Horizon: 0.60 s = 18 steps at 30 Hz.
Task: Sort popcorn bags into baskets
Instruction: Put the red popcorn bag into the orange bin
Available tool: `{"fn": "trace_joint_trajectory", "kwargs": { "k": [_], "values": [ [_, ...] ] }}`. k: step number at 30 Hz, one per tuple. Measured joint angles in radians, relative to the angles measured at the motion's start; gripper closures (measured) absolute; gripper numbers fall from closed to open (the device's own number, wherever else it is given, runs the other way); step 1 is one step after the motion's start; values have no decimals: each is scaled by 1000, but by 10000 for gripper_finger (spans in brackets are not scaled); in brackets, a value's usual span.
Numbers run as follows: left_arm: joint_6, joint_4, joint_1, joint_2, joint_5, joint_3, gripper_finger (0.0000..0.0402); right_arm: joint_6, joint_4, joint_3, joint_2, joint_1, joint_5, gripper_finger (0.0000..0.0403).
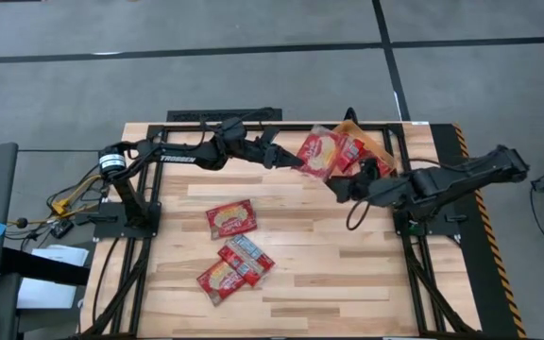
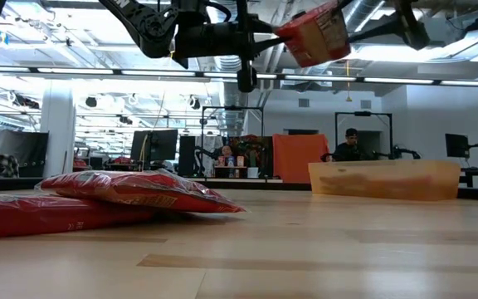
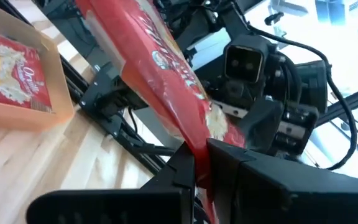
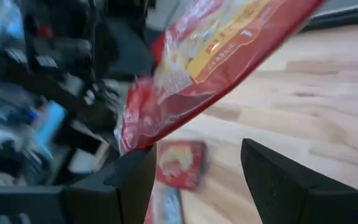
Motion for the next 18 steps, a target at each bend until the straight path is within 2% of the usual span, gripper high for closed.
{"fn": "trace_joint_trajectory", "kwargs": {
  "k": [5, 11, 14, 18],
  "values": [
    [13, -4, 4, 0, 7, 0, 392, 28, 68, -58, -92, 8, 8, 145],
    [28, -6, -3, 0, 0, 0, 391, 40, 77, -99, -179, 33, 114, 145],
    [29, -6, -15, 0, -9, 0, 391, 40, 71, -126, -208, 6, 133, 145],
    [32, -4, -38, 0, -35, 0, 391, 32, 109, -162, -214, -57, 99, 145]
  ]
}}
